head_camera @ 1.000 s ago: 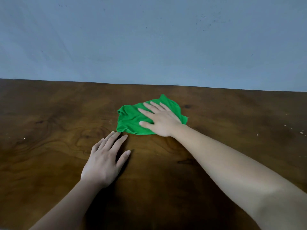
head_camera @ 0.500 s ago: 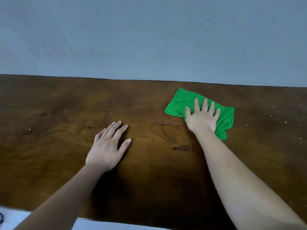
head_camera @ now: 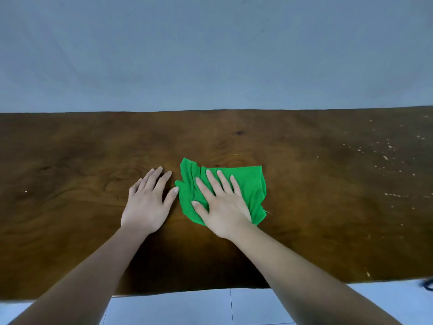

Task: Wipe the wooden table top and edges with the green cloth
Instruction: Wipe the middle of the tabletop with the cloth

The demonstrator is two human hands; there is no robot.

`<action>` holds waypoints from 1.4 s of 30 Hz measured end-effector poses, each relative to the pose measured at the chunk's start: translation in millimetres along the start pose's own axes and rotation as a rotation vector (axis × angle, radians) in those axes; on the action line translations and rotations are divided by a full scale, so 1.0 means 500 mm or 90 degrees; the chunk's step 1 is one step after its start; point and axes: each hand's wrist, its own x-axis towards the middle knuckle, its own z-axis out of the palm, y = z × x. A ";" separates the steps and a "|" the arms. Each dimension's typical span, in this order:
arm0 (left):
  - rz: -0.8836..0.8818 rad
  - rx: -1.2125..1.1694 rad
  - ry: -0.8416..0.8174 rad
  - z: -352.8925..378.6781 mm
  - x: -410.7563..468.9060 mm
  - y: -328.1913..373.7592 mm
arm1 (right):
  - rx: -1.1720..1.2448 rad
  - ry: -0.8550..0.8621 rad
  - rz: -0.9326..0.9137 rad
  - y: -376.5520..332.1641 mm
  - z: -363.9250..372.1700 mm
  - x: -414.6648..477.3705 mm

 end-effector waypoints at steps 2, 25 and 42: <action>0.001 -0.001 -0.003 -0.003 -0.003 -0.001 | 0.012 0.007 -0.009 -0.007 0.010 -0.062; 0.081 0.006 -0.054 0.025 0.025 0.140 | 0.048 0.067 0.156 0.211 0.029 -0.345; 0.118 0.007 -0.068 0.128 0.093 0.713 | 0.057 0.078 0.174 0.709 -0.026 -0.487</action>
